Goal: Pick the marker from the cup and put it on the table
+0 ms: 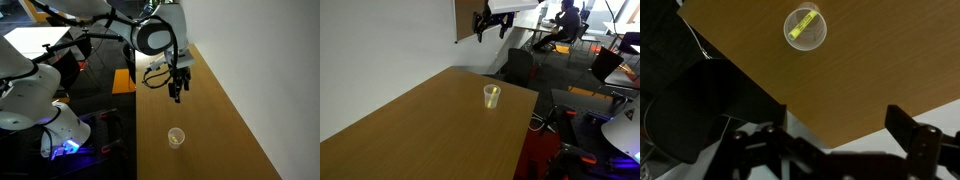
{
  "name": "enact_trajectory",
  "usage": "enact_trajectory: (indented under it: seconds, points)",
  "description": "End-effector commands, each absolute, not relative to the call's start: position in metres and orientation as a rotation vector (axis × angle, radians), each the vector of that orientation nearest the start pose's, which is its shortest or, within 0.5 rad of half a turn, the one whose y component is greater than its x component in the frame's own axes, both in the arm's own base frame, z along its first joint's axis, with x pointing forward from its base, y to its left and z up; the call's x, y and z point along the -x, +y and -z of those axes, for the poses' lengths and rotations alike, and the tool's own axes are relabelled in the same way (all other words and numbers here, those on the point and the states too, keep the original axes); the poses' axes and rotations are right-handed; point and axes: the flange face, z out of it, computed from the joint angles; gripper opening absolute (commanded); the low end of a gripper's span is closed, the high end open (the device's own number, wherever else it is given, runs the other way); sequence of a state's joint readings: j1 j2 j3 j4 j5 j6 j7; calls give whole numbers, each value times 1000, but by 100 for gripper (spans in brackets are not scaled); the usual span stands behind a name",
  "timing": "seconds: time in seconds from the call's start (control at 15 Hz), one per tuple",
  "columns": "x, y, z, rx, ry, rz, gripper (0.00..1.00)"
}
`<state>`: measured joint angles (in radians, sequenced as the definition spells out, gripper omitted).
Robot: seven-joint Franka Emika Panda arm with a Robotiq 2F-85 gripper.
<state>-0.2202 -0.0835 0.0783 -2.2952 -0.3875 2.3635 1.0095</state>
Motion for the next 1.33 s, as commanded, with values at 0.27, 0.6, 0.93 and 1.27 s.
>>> enact_trajectory:
  seconds: [0.27,0.6,0.93,1.27]
  points:
    - [-515,-78,-396,2944,1537,437,100]
    - [-510,-77,-380,2690,1978,394,100]
    - [-516,-64,-358,2388,2357,389,100]
    - [-532,-65,-326,2000,2640,386,100]
